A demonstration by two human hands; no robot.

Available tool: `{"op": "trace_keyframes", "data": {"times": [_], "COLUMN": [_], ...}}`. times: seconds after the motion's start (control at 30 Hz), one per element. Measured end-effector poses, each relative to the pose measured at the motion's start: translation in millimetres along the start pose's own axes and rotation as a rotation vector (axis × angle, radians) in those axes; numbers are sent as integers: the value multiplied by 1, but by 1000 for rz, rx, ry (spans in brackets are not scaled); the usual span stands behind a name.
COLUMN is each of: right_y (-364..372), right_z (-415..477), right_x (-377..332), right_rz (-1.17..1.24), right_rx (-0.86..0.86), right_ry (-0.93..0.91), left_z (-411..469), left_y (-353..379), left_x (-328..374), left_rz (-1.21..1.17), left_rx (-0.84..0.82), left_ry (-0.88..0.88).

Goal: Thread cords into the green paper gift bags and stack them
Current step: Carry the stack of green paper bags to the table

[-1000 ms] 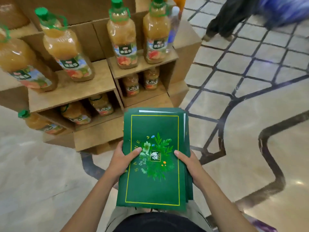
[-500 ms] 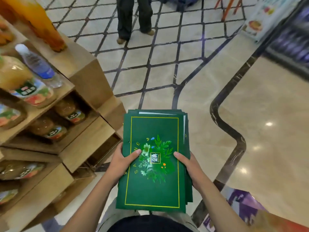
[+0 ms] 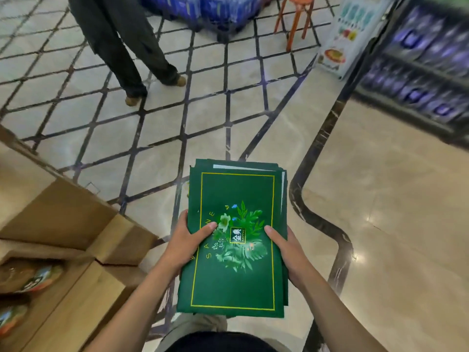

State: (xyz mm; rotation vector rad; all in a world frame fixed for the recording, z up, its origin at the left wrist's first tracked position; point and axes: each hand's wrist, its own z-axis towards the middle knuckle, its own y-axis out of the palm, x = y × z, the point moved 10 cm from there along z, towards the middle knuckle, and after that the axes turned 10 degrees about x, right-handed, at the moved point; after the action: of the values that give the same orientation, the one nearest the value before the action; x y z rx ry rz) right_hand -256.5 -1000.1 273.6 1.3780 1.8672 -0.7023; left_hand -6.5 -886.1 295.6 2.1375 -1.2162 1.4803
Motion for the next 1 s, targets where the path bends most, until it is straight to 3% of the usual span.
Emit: {"op": "trace_keyframes", "data": {"times": [0.43, 1.0], "right_y": [0, -1], "right_z": [243, 626], "right_x": [-200, -517], "right_rz": [97, 21], "right_rx": [89, -4], "right_ry": [0, -47], "left_z": [269, 627], "left_y": [126, 300], "left_x": [190, 420], "left_rz": [60, -46], "left_rx": [-128, -26], "left_ry": [93, 50]}}
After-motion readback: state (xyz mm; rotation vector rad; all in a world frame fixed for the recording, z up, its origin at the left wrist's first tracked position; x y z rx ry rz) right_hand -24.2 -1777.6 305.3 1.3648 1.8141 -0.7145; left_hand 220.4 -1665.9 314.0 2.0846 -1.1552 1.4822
